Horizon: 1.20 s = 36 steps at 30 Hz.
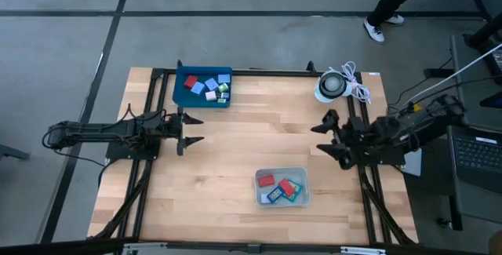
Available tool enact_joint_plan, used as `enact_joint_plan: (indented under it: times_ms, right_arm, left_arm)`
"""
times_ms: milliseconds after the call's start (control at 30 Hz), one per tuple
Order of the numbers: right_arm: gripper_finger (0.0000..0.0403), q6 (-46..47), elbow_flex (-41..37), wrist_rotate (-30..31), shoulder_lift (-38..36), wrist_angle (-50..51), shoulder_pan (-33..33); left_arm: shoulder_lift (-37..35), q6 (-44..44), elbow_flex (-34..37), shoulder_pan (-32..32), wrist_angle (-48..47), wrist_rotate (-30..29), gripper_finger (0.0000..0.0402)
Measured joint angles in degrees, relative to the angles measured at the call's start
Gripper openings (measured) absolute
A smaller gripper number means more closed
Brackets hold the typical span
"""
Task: Pick & Place Office items
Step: Return to Home Position
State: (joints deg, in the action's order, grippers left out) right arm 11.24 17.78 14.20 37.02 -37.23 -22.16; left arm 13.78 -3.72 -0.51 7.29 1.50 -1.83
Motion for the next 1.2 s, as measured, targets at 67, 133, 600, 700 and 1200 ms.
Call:
enact_joint_plan:
  times_ms: [67, 133, 600, 700, 1200]
  right_arm:
    - [0.0286, 1.65, 0.04, -6.52, 0.19, 1.97, 4.78]
    - [0.0286, 1.81, 0.04, -12.58, 0.20, 4.28, 9.11]
    - [0.0286, 0.38, -9.09, -36.37, -21.30, 18.01, 26.78]
    - [0.0286, 2.56, -13.51, -37.23, -26.01, 14.93, 26.58]
    - [0.0286, -5.90, -16.83, -20.08, -37.05, 29.04, 24.29]
  left_arm:
    - [0.00, 0.00, 0.00, 0.00, 0.00, -0.02, 0.0297]
    - [0.00, 0.00, 0.00, 0.00, -0.01, 0.00, 0.0297]
    - [0.00, -0.01, 0.00, 0.00, 0.00, -0.02, 0.0299]
    - [0.00, -0.02, 0.00, 0.00, 0.02, -0.02, 0.0297]
    - [-0.02, -0.04, 0.00, 0.00, 0.00, -0.02, 0.0299]
